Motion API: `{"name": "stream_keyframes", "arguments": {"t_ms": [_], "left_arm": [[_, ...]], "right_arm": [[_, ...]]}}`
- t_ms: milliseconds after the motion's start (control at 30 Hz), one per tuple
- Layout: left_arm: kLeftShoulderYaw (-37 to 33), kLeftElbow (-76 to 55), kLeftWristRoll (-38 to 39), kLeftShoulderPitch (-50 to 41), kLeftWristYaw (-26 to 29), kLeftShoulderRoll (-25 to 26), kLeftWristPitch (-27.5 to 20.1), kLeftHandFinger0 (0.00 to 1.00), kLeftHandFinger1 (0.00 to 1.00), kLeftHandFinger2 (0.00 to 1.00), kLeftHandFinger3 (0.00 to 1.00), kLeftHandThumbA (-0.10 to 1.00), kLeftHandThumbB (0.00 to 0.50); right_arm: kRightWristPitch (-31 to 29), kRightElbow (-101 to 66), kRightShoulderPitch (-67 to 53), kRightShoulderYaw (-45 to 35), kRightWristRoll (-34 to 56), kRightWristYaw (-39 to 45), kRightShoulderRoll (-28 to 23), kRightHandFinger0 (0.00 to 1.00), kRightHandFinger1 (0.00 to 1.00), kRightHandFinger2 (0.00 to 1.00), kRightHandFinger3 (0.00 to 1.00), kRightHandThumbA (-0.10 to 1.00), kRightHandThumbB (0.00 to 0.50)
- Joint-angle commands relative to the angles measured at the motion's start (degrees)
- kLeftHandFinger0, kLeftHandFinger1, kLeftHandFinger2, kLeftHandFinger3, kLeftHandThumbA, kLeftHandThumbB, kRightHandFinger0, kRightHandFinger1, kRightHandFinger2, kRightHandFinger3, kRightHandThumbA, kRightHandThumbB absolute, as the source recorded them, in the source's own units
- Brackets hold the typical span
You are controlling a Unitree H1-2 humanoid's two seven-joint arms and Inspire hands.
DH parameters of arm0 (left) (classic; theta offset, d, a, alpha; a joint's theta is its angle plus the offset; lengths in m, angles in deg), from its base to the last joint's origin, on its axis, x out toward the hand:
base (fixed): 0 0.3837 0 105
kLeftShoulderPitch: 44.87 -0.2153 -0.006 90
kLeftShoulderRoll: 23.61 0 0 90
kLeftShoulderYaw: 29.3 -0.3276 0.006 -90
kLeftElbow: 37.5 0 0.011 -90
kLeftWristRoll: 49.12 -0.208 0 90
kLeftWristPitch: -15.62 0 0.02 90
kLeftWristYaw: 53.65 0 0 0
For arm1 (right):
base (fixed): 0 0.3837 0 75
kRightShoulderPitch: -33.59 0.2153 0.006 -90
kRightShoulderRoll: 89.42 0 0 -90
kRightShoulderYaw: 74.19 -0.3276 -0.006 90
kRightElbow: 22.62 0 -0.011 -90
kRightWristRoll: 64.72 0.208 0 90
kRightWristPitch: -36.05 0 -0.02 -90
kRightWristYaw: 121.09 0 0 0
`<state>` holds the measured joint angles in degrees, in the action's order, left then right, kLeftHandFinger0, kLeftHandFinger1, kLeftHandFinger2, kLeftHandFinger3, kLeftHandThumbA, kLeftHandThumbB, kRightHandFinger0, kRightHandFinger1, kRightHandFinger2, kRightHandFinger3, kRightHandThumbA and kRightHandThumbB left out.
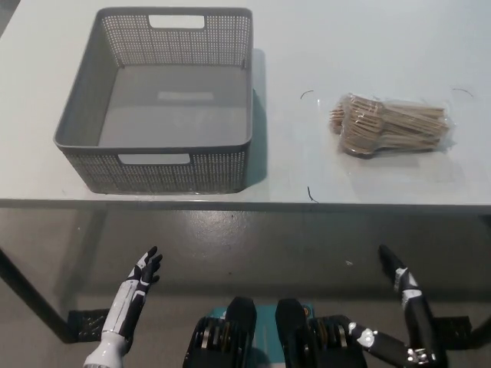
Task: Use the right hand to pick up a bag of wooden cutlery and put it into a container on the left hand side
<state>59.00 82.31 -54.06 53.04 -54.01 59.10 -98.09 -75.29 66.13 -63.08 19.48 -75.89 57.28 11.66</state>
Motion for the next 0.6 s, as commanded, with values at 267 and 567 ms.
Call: {"name": "stream_keyframes", "arguments": {"t_ms": [267,567], "left_arm": [[-0.78,-0.93,-0.72,2.25,1.54,1.55,-3.21,1.00,1.00,1.00,1.00,1.00,0.500],[-0.81,-1.34,-0.76,2.57,1.17,2.33,-3.21,1.00,1.00,1.00,1.00,1.00,0.500]], "right_arm": [[10.94,-25.02,8.11,-9.04,-17.15,4.00,-9.95,1.00,1.00,1.00,1.00,0.87,0.343],[29.81,-28.49,22.68,-9.76,-18.45,19.21,-25.56,1.00,1.00,1.00,1.00,0.61,0.413]]}}
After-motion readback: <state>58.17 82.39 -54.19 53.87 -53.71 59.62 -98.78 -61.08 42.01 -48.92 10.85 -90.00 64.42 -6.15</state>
